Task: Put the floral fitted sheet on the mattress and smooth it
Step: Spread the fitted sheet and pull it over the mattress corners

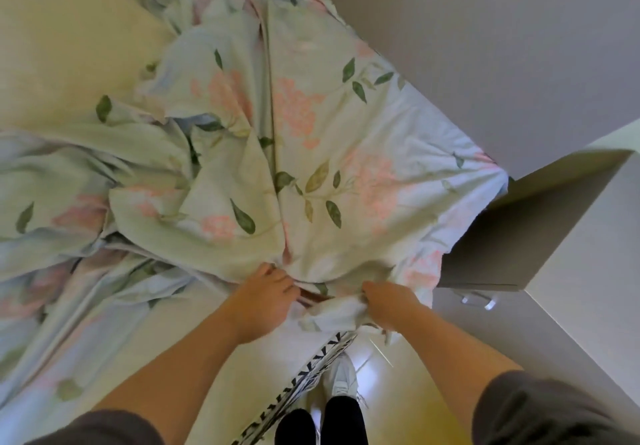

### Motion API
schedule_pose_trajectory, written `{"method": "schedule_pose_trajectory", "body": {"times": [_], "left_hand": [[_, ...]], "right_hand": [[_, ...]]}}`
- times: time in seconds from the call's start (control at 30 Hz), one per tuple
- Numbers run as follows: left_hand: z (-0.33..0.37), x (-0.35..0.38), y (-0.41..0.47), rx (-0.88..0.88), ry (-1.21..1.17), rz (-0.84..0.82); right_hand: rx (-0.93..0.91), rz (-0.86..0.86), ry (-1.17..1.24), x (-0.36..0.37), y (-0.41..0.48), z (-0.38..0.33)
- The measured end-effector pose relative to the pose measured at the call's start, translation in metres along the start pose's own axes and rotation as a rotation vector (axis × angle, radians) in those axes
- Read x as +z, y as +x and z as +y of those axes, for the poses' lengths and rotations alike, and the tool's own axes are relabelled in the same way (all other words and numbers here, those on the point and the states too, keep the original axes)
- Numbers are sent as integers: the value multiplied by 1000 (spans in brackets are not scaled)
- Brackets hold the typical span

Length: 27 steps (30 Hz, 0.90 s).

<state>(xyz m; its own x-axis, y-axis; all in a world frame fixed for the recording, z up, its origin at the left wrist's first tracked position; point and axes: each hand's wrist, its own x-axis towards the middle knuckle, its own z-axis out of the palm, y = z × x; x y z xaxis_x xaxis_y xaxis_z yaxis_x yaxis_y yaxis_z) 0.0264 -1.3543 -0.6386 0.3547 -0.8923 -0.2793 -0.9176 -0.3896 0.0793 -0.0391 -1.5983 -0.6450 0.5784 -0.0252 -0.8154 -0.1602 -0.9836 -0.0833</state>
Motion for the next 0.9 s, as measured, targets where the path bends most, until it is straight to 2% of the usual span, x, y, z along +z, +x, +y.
{"method": "schedule_pose_trajectory", "body": {"times": [0.07, 0.1, 0.2, 0.27, 0.37, 0.47, 0.53, 0.63, 0.77, 0.83, 0.9], "left_hand": [[-17, -3, -10, -181, 78, 111], [-21, -4, -14, -237, 74, 99], [-20, 7, -40, -439, -12, -101], [-17, 21, -58, -713, -65, -243], [-23, 29, -74, -1013, -7, -264], [-37, 37, -75, -1200, -123, -219], [-40, 46, -75, -1249, -157, -246], [-44, 58, -82, -1200, -41, -320], [-68, 62, -90, -1111, -21, -153], [-71, 65, -93, -1089, -246, -7], [-63, 64, -103, -1134, -628, 151]], "right_hand": [[-80, 123, 84, -8, 8, -11], [-130, 173, 130, -11, 11, -19], [-308, 210, 190, -16, 13, -58], [-450, 212, 184, -15, 11, -86], [-644, 249, 48, -6, 17, -127], [-520, 397, -159, 7, 34, -153], [-397, 482, -157, 9, 44, -159], [-357, 464, -91, -2, 59, -164], [-418, 287, 429, -11, 63, -162], [-427, 334, 528, -7, 58, -160], [-463, 421, 406, -1, 47, -157]]}}
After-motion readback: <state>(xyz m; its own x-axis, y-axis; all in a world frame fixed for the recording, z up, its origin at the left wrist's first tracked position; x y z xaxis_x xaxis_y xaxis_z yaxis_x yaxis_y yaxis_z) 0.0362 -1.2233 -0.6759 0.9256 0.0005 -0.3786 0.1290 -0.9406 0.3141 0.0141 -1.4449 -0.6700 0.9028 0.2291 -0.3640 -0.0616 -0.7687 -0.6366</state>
